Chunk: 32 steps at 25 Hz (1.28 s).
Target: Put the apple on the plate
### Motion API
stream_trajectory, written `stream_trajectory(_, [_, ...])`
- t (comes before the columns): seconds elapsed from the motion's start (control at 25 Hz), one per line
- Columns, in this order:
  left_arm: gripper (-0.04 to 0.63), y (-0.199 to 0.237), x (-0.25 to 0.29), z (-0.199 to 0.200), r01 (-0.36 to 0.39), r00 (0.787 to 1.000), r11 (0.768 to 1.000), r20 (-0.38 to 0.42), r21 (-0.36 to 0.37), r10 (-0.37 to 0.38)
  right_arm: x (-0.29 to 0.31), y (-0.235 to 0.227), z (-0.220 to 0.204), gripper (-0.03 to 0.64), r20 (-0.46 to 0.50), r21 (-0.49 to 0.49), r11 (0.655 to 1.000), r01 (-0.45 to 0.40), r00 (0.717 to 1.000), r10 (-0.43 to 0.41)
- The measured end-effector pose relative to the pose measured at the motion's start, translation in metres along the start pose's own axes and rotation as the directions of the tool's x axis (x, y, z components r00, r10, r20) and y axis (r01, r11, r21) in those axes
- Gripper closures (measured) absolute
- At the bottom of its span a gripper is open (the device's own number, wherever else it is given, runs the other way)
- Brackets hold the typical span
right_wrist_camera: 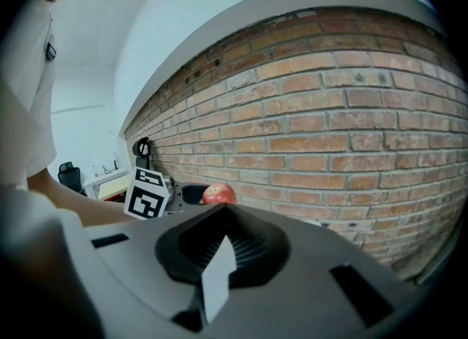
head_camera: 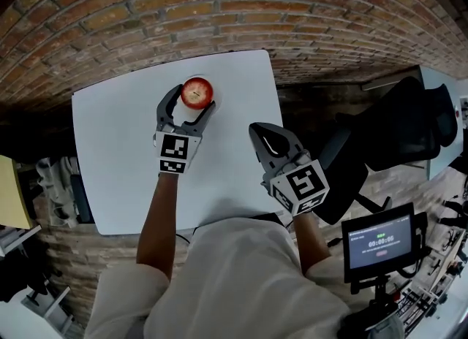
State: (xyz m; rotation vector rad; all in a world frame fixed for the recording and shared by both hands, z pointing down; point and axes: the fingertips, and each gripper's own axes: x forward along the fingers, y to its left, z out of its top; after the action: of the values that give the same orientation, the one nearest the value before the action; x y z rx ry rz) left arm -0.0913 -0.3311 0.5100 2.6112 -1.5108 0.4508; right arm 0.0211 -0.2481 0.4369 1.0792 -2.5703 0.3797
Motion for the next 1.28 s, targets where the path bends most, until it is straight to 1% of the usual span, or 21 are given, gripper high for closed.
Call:
stream_trajectory(0.24, [0.225, 0.007, 0.021, -0.027, -0.008, 0.999, 1.000, -0.047, -0.006, 0.007, 0.010, -0.002, -0.007, 0.614, -0.027, 0.008, 1.000, -0.007, 1.000, 0.007])
stream_trajectory(0.48, [0.225, 0.012, 0.039, -0.065, -0.016, 0.992, 1.000, -0.126, -0.019, 0.014, 0.015, -0.005, -0.015, 0.614, -0.042, 0.014, 1.000, -0.010, 0.999, 0.010])
stream_trajectory(0.76, [0.225, 0.015, 0.050, -0.092, -0.017, 0.985, 0.999, -0.174, -0.038, 0.010, 0.018, -0.006, -0.024, 0.614, -0.066, 0.020, 1.000, -0.012, 0.998, 0.014])
stream_trajectory(0.84, [0.225, 0.014, 0.054, -0.105, -0.010, 0.982, 1.000, -0.189, -0.022, 0.005, 0.020, -0.005, -0.026, 0.614, -0.072, 0.017, 1.000, -0.017, 0.997, 0.018])
stream_trajectory(0.96, [0.225, 0.009, 0.059, -0.125, 0.022, 0.974, 1.000, -0.226, 0.021, -0.017, 0.023, -0.001, -0.029, 0.614, -0.080, 0.011, 1.000, -0.028, 0.996, 0.028])
stream_trajectory(1.08, [0.225, 0.004, 0.061, -0.131, 0.044, 0.977, 0.999, -0.212, 0.008, -0.041, 0.023, 0.001, -0.034, 0.614, -0.090, 0.007, 0.999, -0.033, 0.995, 0.034])
stream_trajectory(1.16, [0.225, 0.002, 0.063, -0.129, 0.044, 0.981, 0.999, -0.191, 0.000, -0.043, 0.022, 0.001, -0.036, 0.614, -0.098, 0.004, 0.999, -0.036, 0.995, 0.036])
stream_trajectory(1.28, [0.225, 0.001, 0.064, -0.127, 0.036, 0.982, 0.999, -0.184, -0.007, -0.037, 0.020, 0.000, -0.039, 0.614, -0.110, 0.001, 0.999, -0.038, 0.993, 0.038])
